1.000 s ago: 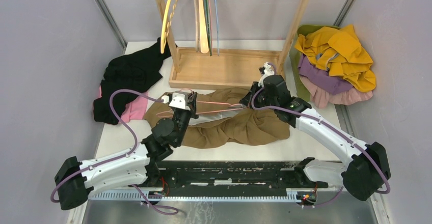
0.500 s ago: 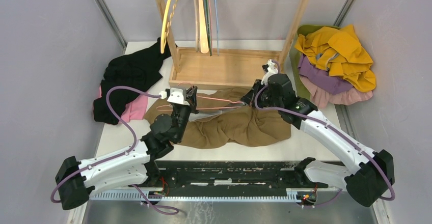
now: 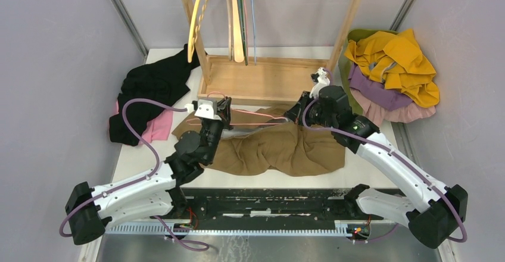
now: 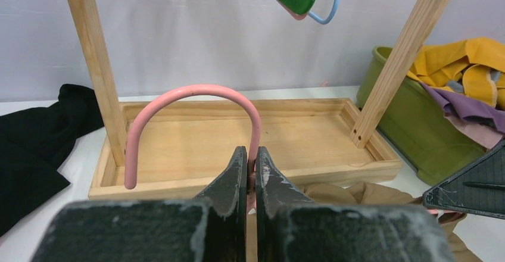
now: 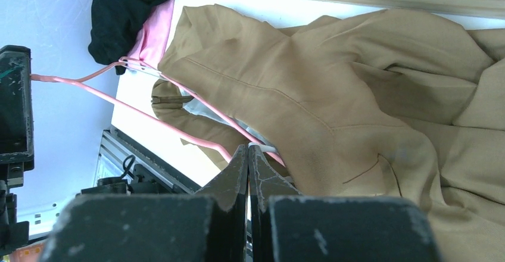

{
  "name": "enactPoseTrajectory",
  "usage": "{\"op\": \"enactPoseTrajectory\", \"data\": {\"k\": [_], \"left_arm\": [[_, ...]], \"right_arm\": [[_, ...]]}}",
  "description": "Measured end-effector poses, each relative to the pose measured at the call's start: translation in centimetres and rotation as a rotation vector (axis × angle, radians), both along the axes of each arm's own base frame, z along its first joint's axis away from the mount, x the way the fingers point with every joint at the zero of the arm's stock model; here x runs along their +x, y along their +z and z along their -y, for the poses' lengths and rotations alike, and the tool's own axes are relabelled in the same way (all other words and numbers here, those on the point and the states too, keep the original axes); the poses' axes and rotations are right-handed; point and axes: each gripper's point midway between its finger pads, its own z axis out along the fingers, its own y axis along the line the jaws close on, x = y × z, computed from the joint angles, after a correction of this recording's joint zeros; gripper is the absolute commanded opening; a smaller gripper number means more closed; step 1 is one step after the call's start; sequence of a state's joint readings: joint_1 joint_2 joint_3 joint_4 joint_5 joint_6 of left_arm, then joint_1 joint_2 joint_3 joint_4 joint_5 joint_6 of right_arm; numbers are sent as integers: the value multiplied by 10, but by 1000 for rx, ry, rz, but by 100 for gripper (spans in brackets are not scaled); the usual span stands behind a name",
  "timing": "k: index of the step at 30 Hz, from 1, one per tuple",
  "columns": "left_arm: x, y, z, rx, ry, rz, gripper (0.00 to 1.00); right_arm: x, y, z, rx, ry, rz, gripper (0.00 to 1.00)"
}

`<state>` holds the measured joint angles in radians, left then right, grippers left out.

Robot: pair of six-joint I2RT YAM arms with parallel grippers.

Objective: Place the skirt on the hanger
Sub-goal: Hang the skirt on the hanger.

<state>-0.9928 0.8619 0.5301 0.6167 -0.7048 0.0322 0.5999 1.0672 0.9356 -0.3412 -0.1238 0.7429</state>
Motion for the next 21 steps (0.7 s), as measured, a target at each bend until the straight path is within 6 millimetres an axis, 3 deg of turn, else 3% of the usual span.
{"op": "enactPoseTrajectory", "data": {"k": [10,21], "left_arm": [[7,27,8,-34,7,20,3],[14,23,11,-72,26,-9,3]], "right_arm": [[6,25,-10,36,27,27,1],[12,27,-29,62,63,15,1]]}}
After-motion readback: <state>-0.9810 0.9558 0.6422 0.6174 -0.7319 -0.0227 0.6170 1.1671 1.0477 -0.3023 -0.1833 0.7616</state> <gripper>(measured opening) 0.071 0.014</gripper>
